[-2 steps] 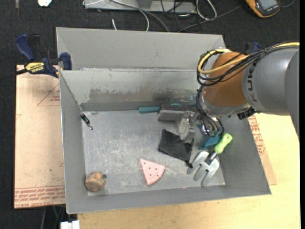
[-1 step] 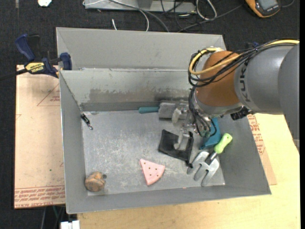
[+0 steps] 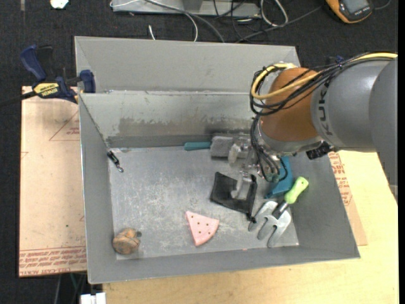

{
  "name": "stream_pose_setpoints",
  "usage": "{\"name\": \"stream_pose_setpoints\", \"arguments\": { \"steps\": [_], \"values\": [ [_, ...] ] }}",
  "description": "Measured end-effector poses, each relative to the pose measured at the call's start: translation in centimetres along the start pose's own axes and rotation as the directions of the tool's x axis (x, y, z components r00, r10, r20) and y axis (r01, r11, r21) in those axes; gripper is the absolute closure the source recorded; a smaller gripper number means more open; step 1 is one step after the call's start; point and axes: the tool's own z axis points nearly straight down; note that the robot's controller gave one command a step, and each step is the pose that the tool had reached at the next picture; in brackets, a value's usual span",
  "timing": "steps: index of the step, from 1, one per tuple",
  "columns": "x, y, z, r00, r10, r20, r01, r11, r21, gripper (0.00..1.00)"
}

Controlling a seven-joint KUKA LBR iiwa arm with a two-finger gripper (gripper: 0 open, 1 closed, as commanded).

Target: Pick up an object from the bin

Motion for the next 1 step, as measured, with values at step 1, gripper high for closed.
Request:
{"name": "stream_pose_setpoints", "arguments": {
  "steps": [1],
  "values": [
    [0.47,0.95,1.2,1.0,0.003,0.0,-0.003,1.0,-0.001,0.0]
  ]
}}
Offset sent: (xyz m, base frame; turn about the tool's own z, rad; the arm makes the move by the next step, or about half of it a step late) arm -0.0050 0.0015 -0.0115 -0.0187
